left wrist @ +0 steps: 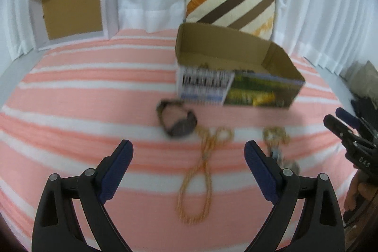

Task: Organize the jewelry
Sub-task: 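Open both tools over the box and withdraw toward the remaining jewelry, then close the left tool on the amber bead necklace while the right tool grips the coiled gold chain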

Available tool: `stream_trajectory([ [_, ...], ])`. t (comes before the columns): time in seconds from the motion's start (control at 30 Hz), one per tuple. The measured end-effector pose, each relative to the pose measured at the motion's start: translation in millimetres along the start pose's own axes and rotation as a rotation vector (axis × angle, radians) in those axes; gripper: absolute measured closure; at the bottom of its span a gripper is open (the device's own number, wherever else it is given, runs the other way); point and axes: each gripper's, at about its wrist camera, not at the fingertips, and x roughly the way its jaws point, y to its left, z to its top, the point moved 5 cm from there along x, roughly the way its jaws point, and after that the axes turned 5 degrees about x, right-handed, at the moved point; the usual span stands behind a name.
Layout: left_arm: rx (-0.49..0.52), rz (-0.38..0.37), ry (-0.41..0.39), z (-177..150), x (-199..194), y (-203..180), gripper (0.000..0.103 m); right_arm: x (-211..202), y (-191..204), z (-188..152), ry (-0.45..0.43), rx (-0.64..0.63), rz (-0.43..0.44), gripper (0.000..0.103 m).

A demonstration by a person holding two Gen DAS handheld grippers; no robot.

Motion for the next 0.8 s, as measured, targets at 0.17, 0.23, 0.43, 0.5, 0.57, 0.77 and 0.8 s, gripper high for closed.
stream_trajectory([
  [0.17, 0.041, 0.007, 0.006, -38, -12, -5, 0.007, -18, 7, -43, 0.019, -0.031, -0.013, 0.028],
  [0.23, 0.046, 0.008, 0.018, -50, -11, -7, 0.007, -23, 9, -55, 0.025, -0.031, -0.015, 0.028],
  [0.43, 0.044, 0.005, 0.067, -83, 2, -8, 0.007, -28, 11, -85, 0.065, -0.036, -0.020, 0.028],
  [0.5, 0.038, 0.005, 0.087, -89, 8, -7, 0.007, -28, 12, -94, 0.079, -0.038, -0.025, 0.028],
  [0.57, 0.032, 0.003, 0.104, -94, 13, -6, 0.007, -27, 12, -99, 0.088, -0.034, -0.027, 0.028],
  [0.77, 0.040, 0.012, 0.122, -93, 18, -7, 0.007, -21, 10, -105, 0.107, -0.026, -0.025, 0.028],
  [0.8, 0.042, 0.015, 0.126, -93, 19, -8, 0.006, -19, 10, -105, 0.111, -0.026, -0.022, 0.028],
])
